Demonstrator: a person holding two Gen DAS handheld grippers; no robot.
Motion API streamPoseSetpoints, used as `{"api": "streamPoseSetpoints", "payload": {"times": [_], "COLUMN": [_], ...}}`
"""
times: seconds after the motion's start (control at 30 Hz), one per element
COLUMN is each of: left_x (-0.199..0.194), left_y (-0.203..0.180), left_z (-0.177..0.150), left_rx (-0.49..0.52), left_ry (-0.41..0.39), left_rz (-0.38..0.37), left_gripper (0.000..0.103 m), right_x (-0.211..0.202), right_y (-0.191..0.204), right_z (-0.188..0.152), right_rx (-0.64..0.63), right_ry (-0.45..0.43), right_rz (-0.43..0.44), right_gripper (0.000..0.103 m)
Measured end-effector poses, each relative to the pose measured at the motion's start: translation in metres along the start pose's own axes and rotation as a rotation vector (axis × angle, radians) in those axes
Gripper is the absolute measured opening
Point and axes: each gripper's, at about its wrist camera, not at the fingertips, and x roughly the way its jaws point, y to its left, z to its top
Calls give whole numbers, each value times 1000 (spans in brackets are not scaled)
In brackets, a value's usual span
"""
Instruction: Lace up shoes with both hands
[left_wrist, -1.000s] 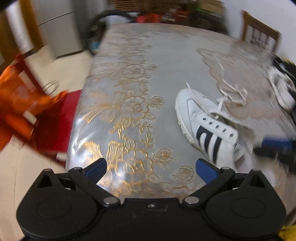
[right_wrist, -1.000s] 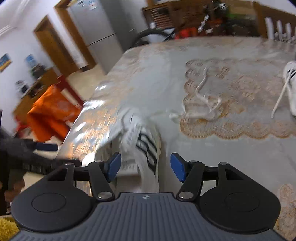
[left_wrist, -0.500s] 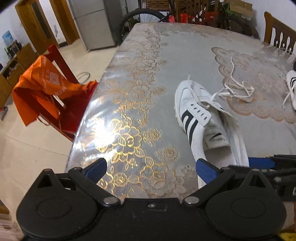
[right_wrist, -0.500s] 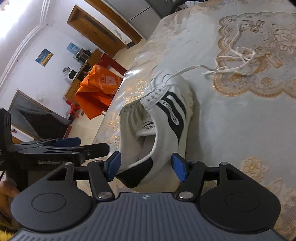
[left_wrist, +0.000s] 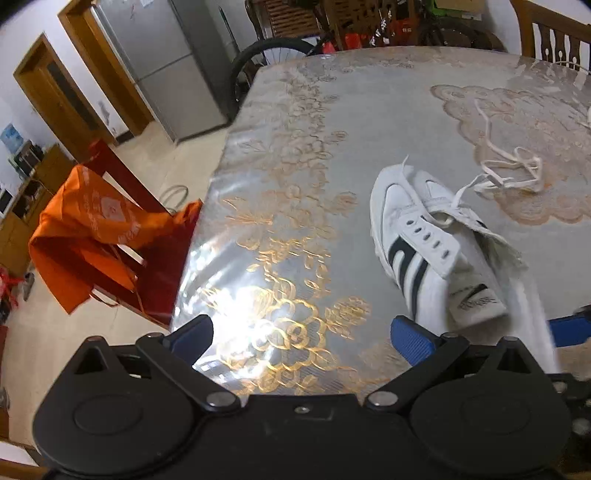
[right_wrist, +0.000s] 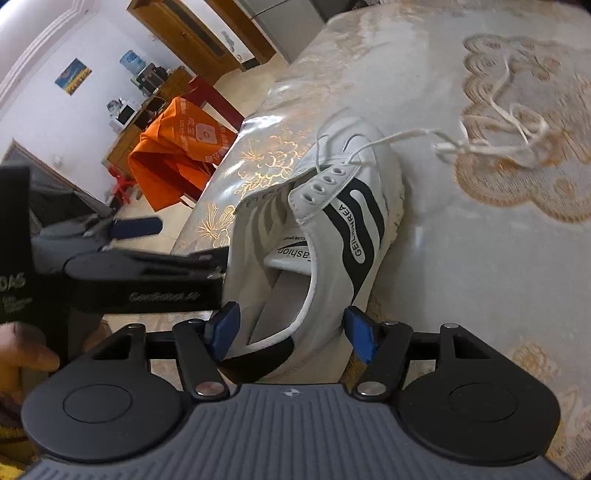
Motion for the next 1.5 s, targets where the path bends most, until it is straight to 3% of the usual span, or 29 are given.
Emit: {"api": "streamPoseSetpoints", "payload": {"times": [0.1, 0.2, 0.27, 0.37, 0.47, 0.67, 0.7, 0.77, 0.8, 0.83, 0.93, 0.97, 1.1, 1.33, 1.5], "left_x": [4, 6, 9, 13, 16, 19, 20, 21, 22, 22, 23, 23, 25, 25, 23], "left_y": [9, 13, 9, 4, 3, -3, -4, -6, -7, -7, -11, -12, -18, -21, -30], "left_z": [-2, -5, -6, -5, -4, -4, -3, -3, -3, -3, -2, -2, -4, -3, -1], "left_rx": [-25, -66, -81, -99, -111, -98, -93, -81, -74, -67, -34, -19, 38, 71, 122], "left_ry": [6, 12, 10, 7, 19, 28, 28, 29, 29, 29, 31, 30, 25, 15, -5], "left_rz": [-32, -97, -98, -93, -84, -47, -42, -35, -31, -27, -7, 5, 57, 59, 77], "left_gripper": [103, 103, 103, 103, 103, 103, 103, 103, 103, 103, 103, 103, 103, 103, 103], "right_x": [-9, -47, -62, -51, -6, 38, 45, 59, 66, 62, 42, 34, -4, -64, -128], "right_y": [3, -4, -5, -1, 9, 8, 8, 7, 7, 3, -38, -49, -74, -79, -67], "right_z": [-2, -1, 12, 41, 65, 78, 80, 84, 86, 91, 111, 114, 119, 116, 128], "right_rx": [-22, 1, -31, -115, -215, -341, -362, -404, -425, -391, 20, 132, 376, 535, 465], "right_ry": [-44, -194, -257, -268, -209, -215, -216, -219, -220, -219, -195, -212, -288, -410, -558], "right_rz": [-17, -39, -36, -53, -109, -177, -188, -211, -222, -193, 155, 237, 460, 825, 946], "right_gripper": [64, 64, 64, 65, 65, 62, 57, 33, 8, 0, 0, 0, 1, 1, 1]}}
